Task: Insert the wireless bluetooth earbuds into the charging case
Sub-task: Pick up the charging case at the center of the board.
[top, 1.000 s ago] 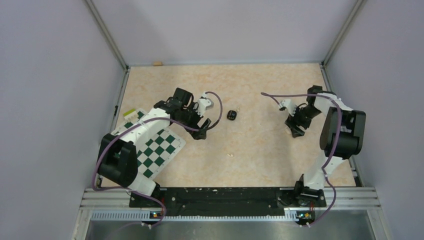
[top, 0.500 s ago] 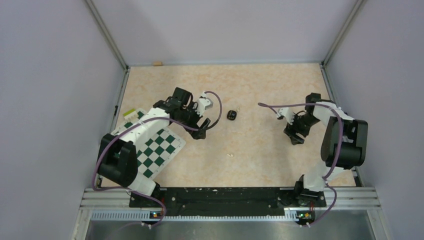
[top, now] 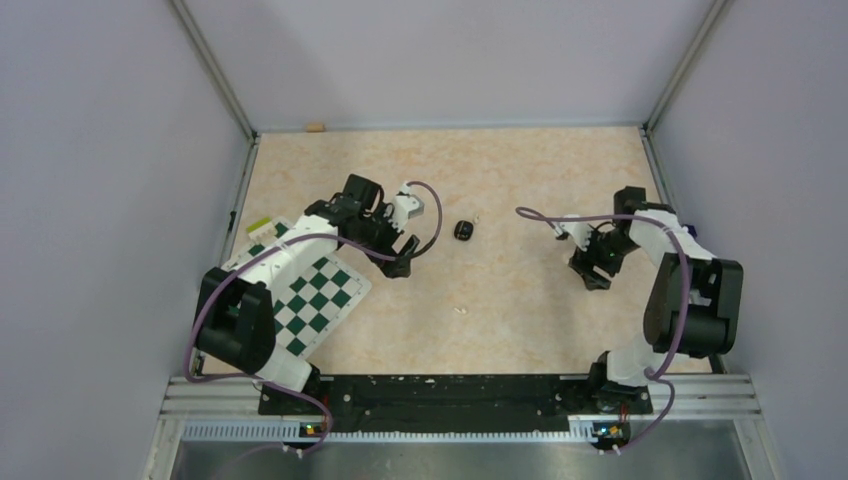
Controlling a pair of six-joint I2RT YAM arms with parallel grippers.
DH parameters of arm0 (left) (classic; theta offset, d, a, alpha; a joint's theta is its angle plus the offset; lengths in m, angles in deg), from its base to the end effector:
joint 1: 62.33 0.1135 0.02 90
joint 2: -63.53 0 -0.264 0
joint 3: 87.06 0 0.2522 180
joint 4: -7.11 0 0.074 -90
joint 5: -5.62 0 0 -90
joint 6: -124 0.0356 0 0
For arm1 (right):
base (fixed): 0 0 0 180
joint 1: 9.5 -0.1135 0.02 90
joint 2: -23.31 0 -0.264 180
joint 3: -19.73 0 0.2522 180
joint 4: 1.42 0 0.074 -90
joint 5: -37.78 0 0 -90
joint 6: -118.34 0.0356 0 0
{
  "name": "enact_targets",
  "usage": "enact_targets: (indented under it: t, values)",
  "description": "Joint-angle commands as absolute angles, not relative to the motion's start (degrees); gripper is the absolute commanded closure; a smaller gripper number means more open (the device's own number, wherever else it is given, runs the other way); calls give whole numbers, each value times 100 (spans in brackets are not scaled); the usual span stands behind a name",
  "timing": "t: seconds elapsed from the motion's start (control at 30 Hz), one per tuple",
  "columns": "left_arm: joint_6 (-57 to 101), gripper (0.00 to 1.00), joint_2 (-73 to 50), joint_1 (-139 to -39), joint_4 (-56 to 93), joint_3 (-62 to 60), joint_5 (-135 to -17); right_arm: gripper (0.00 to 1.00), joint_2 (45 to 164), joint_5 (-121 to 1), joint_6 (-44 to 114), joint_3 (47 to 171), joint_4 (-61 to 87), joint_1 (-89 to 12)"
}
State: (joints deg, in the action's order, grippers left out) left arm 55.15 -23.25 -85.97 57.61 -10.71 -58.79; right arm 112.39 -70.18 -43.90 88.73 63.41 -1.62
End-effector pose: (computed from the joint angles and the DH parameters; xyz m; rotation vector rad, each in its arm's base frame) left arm 0.2730 -0.1363 0.2387 1.1249 2.3306 -0.6011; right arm 0.2612 -0.0251 0.1834 -1.5406 2.4105 0.2642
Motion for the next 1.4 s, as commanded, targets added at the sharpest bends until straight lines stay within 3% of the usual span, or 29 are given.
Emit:
enact_targets:
  t: [0.0, 0.4, 0.77, 0.9, 1.13, 1.37]
  values:
    - [5569, 1, -2241, -8541, 5736, -907, -5762, 30, 11170, -7242, -4124, 9389, 6454, 122]
    - [5566, 1, -2241, -8518, 5718, -914, -5742, 23, 12384, -8274, -2881, 10437, 6824, 127]
    - [5580, 1, -2299, -8512, 5700, -924, -5730, 22, 12641, -7739, -2283, 10024, 5956, -181]
    - [5562, 1, -2295, -8502, 5684, -924, -5746, 32, 12465, -7242, -2177, 9587, 5429, -395]
    - [5379, 1, -2155, -8462, 5376, -967, -6254, 61, 11834, -6635, -2187, 8968, 4881, -507]
    - [5620, 1, -1607, -8465, 5070, -206, -7190, 69, 10602, -6820, -2147, 9150, 4938, -711]
